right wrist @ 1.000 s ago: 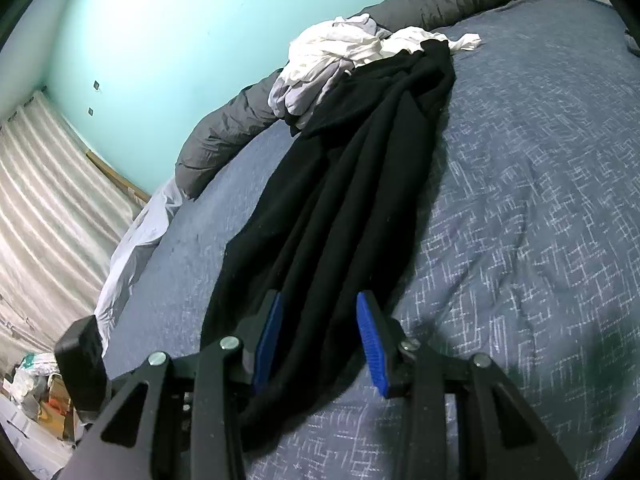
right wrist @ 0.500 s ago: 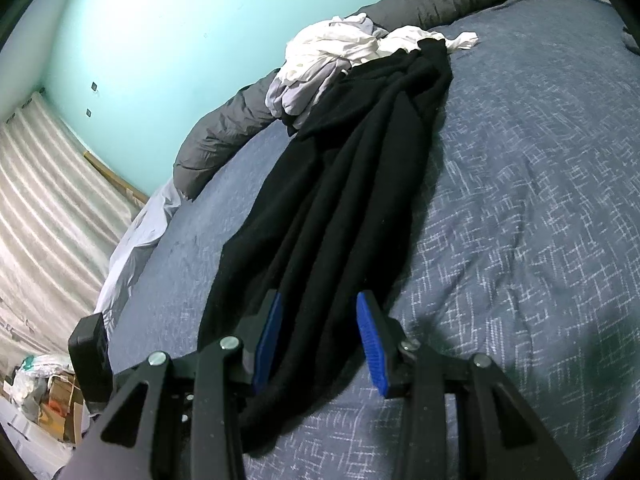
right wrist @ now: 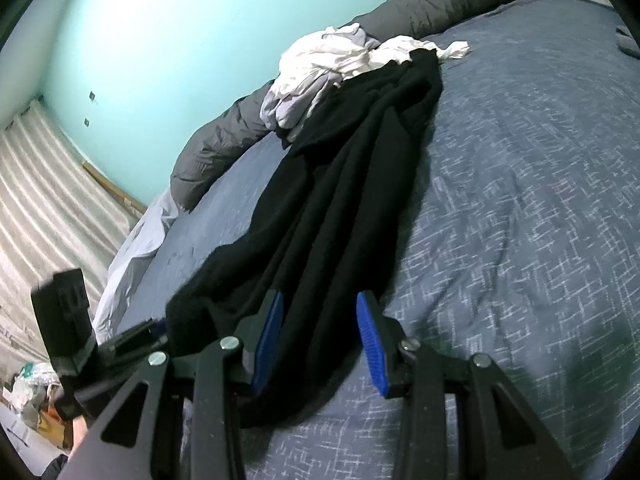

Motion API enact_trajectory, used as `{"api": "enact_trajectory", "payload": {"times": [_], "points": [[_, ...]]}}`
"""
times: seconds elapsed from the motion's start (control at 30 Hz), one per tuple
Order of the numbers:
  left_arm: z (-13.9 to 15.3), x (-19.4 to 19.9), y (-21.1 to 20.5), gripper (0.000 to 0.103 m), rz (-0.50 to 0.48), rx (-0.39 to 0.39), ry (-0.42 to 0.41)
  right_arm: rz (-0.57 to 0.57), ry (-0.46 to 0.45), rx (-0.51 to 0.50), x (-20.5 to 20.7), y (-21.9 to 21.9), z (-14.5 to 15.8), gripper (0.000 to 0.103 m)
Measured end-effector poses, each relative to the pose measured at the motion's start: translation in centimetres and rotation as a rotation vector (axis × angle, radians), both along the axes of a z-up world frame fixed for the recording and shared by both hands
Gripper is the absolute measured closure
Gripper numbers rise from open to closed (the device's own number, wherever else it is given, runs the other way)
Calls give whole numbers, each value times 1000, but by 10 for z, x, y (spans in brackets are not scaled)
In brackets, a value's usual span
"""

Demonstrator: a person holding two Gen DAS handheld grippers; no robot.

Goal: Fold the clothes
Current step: 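Lower the left gripper onto the hoodie hood and grasp it, then lift the hoodie with the left gripper while the right gripper holds its hem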

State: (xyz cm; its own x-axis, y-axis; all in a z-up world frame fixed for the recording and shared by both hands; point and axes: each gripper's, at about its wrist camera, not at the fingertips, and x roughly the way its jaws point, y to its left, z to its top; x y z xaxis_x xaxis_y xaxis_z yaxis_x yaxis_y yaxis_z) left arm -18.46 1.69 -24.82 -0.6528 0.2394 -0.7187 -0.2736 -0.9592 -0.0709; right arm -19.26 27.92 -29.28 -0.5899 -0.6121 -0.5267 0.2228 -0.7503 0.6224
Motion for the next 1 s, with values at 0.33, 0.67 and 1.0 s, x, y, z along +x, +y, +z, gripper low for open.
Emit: {"api": "enact_trajectory", "payload": {"times": [0.33, 0.67, 1.0], "points": [[37, -72, -5, 84, 23, 18, -15, 9, -6, -16, -4, 2, 2, 64], [12, -140, -12, 84, 61, -1, -157, 0, -24, -16, -7, 4, -2, 64], [5, -129, -17, 52, 36, -75, -145, 28, -57, -15, -10, -4, -8, 64]]}}
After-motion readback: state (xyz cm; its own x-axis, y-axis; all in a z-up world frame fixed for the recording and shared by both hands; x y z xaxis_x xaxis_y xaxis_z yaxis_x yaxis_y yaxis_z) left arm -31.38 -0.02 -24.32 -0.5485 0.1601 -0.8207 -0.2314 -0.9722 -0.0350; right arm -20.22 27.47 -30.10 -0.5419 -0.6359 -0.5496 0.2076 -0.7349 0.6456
